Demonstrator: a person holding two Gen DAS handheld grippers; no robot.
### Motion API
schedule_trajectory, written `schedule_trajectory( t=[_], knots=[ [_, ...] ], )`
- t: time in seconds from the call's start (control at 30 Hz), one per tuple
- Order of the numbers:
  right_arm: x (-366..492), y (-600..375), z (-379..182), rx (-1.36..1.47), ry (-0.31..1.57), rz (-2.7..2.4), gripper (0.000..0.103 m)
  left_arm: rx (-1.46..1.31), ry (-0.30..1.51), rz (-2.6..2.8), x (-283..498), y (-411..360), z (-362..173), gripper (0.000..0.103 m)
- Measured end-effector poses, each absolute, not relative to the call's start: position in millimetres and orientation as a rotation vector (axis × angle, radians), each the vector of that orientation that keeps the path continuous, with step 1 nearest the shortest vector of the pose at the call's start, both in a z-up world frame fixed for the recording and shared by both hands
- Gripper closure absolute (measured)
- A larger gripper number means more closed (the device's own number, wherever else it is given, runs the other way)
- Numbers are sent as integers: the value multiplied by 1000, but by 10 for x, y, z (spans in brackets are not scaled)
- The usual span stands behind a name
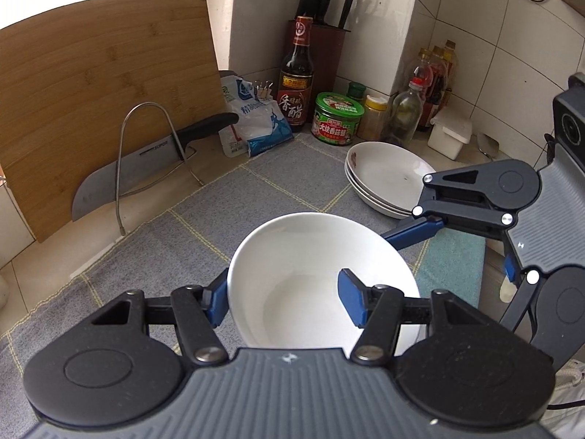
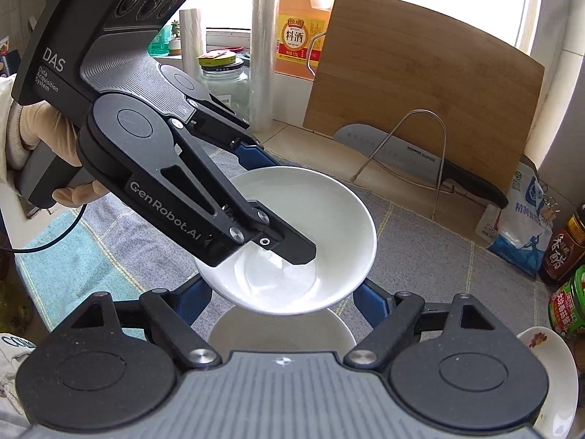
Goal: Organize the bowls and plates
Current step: 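Carry the gripped bowl with both tools toward the bowl stack, then lower the bowl onto the bowl stack and open both tools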
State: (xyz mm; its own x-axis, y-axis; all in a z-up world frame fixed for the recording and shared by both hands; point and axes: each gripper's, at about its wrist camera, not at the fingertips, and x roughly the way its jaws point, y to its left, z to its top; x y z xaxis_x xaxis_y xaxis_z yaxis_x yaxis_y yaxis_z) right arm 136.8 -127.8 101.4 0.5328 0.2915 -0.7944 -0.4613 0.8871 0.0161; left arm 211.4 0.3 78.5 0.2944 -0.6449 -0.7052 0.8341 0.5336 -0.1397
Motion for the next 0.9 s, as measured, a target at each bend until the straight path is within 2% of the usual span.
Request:
schedule_trajectory(
  t=[0.33,0.9],
  knots=[
    [1173,-1464,1006,-189,943,399,16,276,813,-1069,1993,-223,706,43],
    [997,-1379,879,-167,1004,426,16,259,895,-1070,1864,-174,495,42]
  ],
)
